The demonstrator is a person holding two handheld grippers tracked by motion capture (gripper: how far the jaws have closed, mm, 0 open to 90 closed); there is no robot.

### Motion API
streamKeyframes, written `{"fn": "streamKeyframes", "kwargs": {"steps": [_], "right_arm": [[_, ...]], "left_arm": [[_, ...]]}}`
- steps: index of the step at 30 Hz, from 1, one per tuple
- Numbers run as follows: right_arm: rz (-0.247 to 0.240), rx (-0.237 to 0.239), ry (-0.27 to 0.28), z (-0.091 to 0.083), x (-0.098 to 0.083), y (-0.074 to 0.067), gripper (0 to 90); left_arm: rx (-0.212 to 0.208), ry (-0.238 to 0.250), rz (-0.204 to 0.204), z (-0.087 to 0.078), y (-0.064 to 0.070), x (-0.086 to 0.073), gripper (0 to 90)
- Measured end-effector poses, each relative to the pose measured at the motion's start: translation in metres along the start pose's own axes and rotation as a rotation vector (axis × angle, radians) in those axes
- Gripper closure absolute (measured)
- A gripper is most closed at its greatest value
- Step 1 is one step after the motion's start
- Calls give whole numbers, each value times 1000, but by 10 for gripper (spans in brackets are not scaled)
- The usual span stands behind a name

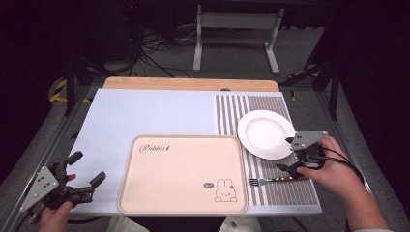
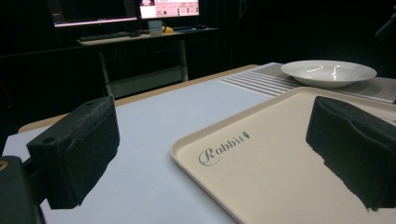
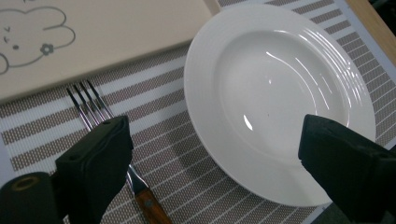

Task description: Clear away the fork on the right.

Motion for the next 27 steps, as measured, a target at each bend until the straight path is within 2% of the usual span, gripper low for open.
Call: {"fn": "streamKeyframes", "kwargs": {"steps": [6, 10, 13, 21, 24, 27], "right_arm": [[-75, 29, -96, 3, -2, 0, 113], [-98, 70, -160, 6, -4, -2, 109], [-137, 90, -211, 8, -5, -3, 117], [-166, 133, -284, 12, -5, -4, 126], [-181, 151, -334, 13, -5, -6, 132], [-193, 167, -350, 16, -6, -7, 140]], "left_arm": [[0, -2, 1, 0, 0, 0, 35], [-1, -1, 2, 0, 0, 0, 35], [-2, -2, 1, 0, 0, 0, 35], [-1, -3, 2, 0, 0, 0, 35], [1, -3, -2, 0, 0, 0, 36], [1, -4, -2, 1, 0, 0, 36]]}}
Point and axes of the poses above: each handheld gripper's, and its own axes: z roughly forward along the jaws, x roughly out of its top, y roughly to its right, the point moved 2 cm from there along z, roughly forward along the jaws, and after that the axes turned 8 degrees about -x, right-handed, at the moved point
